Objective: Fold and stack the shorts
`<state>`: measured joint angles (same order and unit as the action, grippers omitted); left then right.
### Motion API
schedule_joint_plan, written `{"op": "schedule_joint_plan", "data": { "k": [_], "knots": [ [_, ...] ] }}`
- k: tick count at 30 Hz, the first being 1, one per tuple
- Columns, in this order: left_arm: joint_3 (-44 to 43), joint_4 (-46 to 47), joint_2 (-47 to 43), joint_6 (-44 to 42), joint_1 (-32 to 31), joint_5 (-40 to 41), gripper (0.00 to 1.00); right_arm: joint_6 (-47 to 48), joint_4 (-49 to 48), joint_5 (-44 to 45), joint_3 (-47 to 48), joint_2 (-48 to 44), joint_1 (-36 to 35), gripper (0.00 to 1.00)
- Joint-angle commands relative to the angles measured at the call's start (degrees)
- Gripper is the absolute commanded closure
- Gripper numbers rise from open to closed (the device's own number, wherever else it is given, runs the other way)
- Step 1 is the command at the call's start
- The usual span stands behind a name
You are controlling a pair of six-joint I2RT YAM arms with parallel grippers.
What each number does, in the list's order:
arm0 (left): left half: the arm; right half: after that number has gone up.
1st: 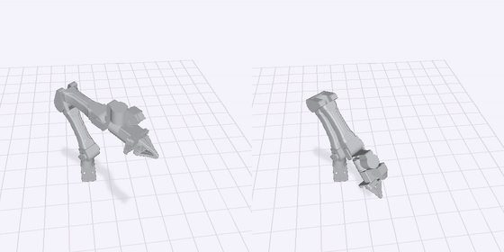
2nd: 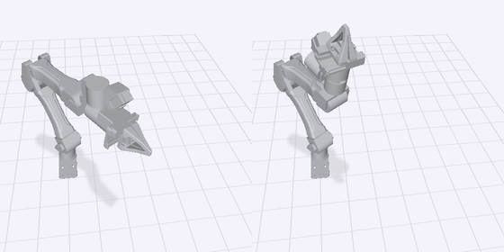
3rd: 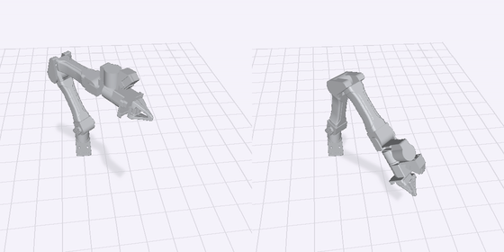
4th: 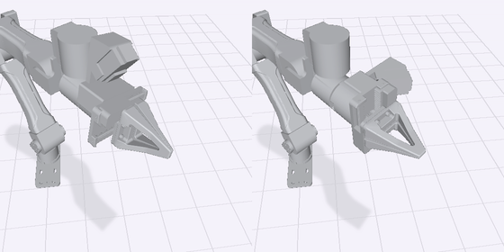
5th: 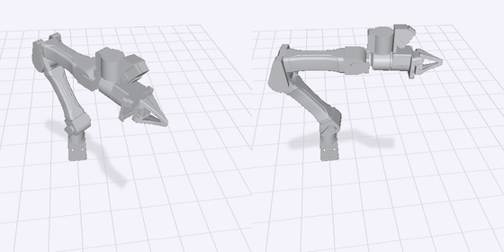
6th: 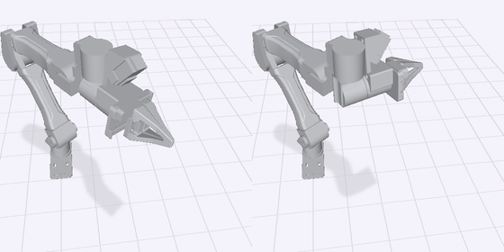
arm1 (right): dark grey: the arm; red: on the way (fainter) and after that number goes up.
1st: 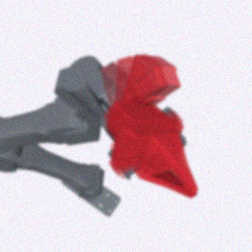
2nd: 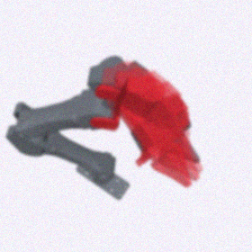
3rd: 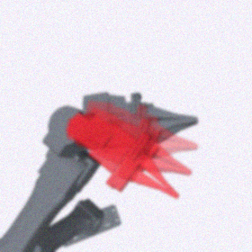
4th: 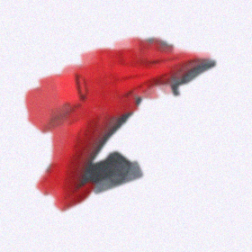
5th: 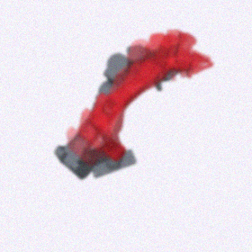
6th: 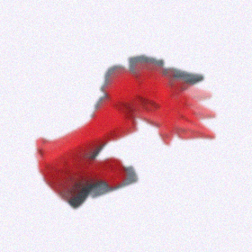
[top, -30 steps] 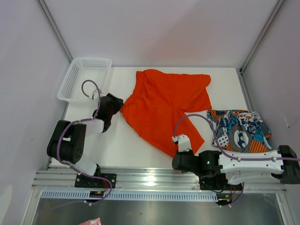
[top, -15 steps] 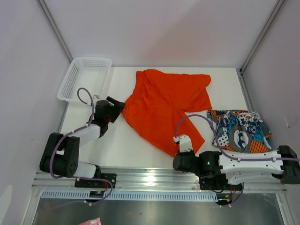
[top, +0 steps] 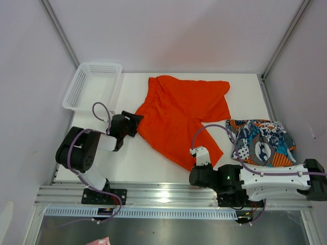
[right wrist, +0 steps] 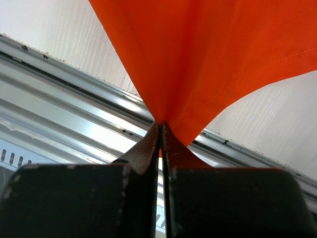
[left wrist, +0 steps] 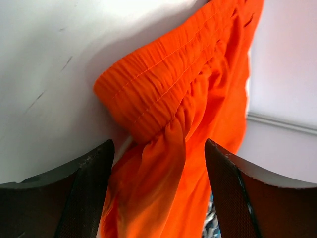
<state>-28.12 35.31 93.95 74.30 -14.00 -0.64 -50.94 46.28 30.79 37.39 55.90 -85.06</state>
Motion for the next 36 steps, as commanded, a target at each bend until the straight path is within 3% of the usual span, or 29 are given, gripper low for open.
{"op": "schedule_joint_plan", "data": {
  "k": [1,8,11,12,16,20,25,28,29,31,36],
  "knots": [
    [1.0,8.3,3.2,5.0,-0.4,0.3,0.24,-0.9,-0.9,2.0,0.1,-0.6,-0.3,1.0],
    [-0.4,16.2,8.7,7.4,-0.4,2.8,0.35,-1.4,-1.0,1.3,-0.2,-0.8,-0.3,1.0],
    [0.0,16.7,8.0,4.7,-0.4,6.3,0.5,-1.6,-0.5,1.1,0.1,-0.9,-0.5,1.0],
    [0.3,17.8,7.7,2.5,-0.4,8.4,0.65,-1.9,-0.3,0.8,-0.2,-1.1,-0.5,1.0],
    [0.1,20.9,7.9,-2.8,-0.4,11.0,0.79,-1.8,-0.4,-0.9,-0.9,-1.1,-0.6,1.0],
    [0.7,22.3,6.7,-7.8,-0.4,13.9,0.79,-2.1,-0.3,-1.6,-0.9,0.3,-2.0,1.0],
    [1.0,19.5,1.3,-19.8,-0.4,18.3,0.75,-3.3,0.2,-2.0,-1.1,2.1,-4.0,1.0],
    [0.8,13.9,-1.7,-24.8,-0.4,21.8,0.6,-4.4,1.2,-2.0,-1.2,2.1,-5.3,1.0],
    [0.8,13.0,-3.4,-25.7,-0.4,22.5,0.47,-4.7,1.4,-2.0,-1.2,1.9,-5.6,1.0],
    [0.5,10.4,-5.1,-26.9,-0.4,24.0,0.36,-5.3,1.5,-2.1,-1.3,1.7,-6.6,1.0],
    [-1.9,6.2,-4.7,-28.1,-0.2,21.9,0.38,-5.6,1.2,-1.7,-1.0,2.4,-6.9,1.0]
  ]
}}
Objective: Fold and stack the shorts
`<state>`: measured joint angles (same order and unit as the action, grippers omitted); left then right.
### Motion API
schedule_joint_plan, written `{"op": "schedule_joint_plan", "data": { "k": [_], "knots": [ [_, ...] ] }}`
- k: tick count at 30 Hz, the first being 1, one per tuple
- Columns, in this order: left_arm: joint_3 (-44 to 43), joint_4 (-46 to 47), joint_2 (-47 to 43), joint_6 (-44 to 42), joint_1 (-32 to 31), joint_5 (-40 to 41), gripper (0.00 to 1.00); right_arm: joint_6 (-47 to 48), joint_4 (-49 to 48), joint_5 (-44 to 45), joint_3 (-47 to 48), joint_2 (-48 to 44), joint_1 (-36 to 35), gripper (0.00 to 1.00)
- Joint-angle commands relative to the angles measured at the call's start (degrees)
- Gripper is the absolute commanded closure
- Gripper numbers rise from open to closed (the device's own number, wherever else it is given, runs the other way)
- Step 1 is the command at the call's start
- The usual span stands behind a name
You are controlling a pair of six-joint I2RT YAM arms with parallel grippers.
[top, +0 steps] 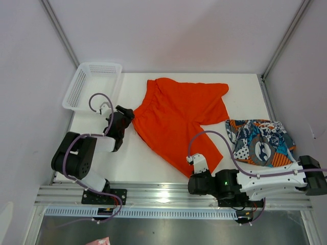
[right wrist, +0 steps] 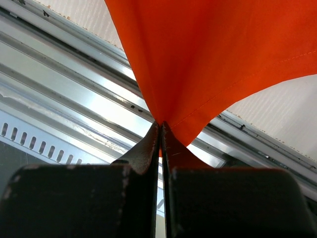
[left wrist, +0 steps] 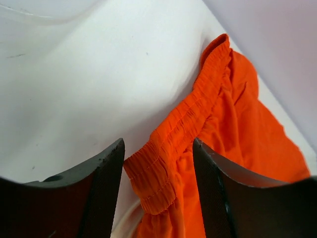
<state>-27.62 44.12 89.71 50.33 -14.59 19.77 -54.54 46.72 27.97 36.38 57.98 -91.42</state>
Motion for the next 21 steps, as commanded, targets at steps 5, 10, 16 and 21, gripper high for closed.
{"op": "schedule_joint_plan", "data": {
  "k": [5,10,16,21],
  "knots": [
    [-2.8,-2.8,0.6,-3.7,0.5,-1.9,0.46,-2.4,-0.3,1.3,0.0,1.1,-0.6,1.0],
    [-2.4,-3.4,1.3,-2.5,1.1,-5.3,0.5,-2.8,-0.4,1.5,-0.3,0.3,-0.7,1.0],
    [-1.1,-6.9,0.6,2.1,2.5,-9.0,0.41,-2.1,-0.4,1.8,0.0,0.6,-0.6,1.0],
    [-2.4,-17.8,-1.3,5.0,5.3,-10.3,0.33,-1.4,-1.3,2.1,-0.2,1.3,-0.6,1.0]
  ]
}}
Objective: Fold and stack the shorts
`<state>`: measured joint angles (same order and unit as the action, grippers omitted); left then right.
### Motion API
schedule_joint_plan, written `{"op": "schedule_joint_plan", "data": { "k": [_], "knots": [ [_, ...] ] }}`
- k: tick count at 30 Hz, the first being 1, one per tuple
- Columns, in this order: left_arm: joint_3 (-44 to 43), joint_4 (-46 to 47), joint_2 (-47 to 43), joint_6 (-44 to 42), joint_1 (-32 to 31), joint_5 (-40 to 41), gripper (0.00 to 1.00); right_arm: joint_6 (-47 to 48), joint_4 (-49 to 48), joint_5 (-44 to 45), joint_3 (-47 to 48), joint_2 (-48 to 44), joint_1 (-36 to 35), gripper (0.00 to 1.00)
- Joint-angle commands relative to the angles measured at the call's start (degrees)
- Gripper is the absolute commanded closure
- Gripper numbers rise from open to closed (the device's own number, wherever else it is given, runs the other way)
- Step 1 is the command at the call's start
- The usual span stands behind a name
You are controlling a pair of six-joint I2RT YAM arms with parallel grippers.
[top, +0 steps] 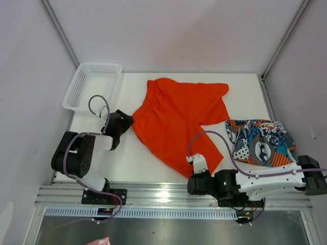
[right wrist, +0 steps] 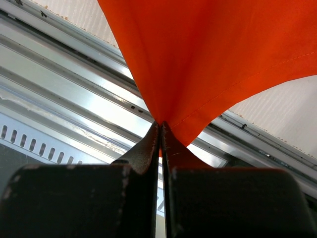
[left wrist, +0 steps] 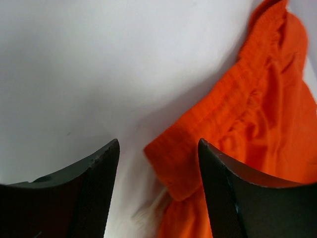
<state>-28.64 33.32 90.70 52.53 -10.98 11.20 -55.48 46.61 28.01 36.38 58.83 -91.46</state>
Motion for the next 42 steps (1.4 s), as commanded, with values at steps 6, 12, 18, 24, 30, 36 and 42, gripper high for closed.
{"op": "schedule_joint_plan", "data": {
  "k": [6,12,18,24,30,36,42],
  "knots": [
    [-2.1,-13.6,-3.1,6.0,4.2,-8.2,0.31,0.0,-2.8,2.0,-0.8,0.7,-0.4,1.0],
    [-1.7,-8.7,-0.1,10.1,4.3,-15.1,0.34,0.8,-3.6,2.0,-0.8,0.8,0.1,1.0],
    [0.5,-3.0,1.1,14.3,4.3,-17.0,0.35,0.6,-3.6,2.0,-1.0,0.7,0.3,1.0],
    [1.2,0.2,2.6,15.8,4.5,-15.1,0.43,0.6,-3.2,2.0,-0.7,0.4,0.2,1.0],
    [1.2,-1.2,1.4,14.6,4.7,-11.5,0.47,0.6,-2.9,1.4,-0.8,0.6,0.2,1.0],
    [1.5,-3.2,-1.7,13.7,6.3,-9.5,0.44,0.6,-3.1,1.3,-1.0,1.1,0.1,1.0],
    [1.4,-6.7,-4.3,13.7,6.2,-8.0,0.46,1.0,-4.0,1.2,-0.9,2.2,0.2,1.0]
  ]
}}
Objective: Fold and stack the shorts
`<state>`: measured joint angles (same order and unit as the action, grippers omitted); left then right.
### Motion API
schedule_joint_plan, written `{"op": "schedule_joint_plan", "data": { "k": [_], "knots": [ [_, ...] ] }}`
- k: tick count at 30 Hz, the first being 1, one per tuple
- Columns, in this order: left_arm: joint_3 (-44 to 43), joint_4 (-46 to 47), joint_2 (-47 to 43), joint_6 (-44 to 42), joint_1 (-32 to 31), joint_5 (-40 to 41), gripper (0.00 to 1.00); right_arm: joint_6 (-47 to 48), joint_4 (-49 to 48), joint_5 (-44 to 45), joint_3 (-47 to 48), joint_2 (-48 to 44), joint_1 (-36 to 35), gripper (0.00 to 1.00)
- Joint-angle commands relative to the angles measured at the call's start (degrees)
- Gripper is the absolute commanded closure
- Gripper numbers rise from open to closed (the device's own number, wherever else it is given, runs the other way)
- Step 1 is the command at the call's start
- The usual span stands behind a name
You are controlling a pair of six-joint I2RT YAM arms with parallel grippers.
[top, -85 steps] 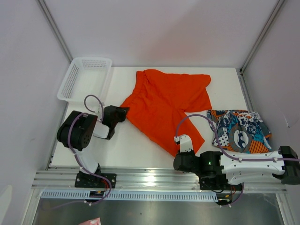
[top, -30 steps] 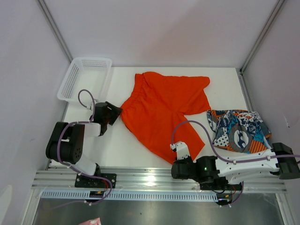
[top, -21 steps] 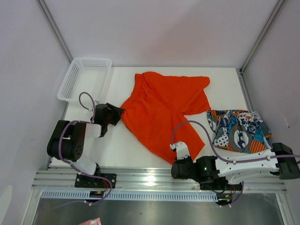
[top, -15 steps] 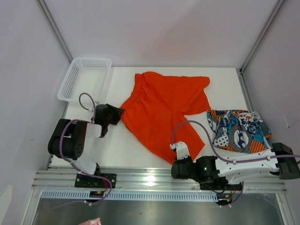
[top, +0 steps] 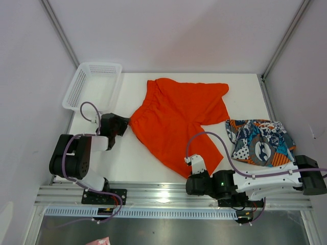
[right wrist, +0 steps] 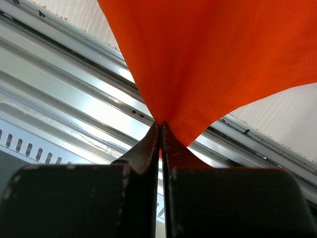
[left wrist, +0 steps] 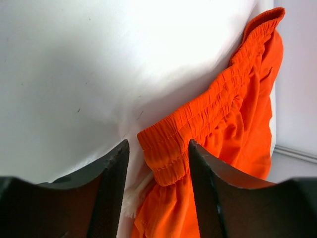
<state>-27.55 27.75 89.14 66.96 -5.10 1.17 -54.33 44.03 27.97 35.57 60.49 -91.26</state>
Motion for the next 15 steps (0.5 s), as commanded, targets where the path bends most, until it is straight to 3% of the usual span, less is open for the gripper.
{"op": "schedule_joint_plan", "data": {
  "k": [1,15],
  "knots": [
    [0.4,-0.9,-3.0,-0.6,0.4,1.8,0.48,-0.1,-1.7,1.2,-0.2,0.5,0.0,1.0],
    [1.6,3.5,0.8,2.3,0.4,-2.8,0.49,-0.4,-2.4,1.1,-0.6,0.3,0.0,1.0]
  ]
}}
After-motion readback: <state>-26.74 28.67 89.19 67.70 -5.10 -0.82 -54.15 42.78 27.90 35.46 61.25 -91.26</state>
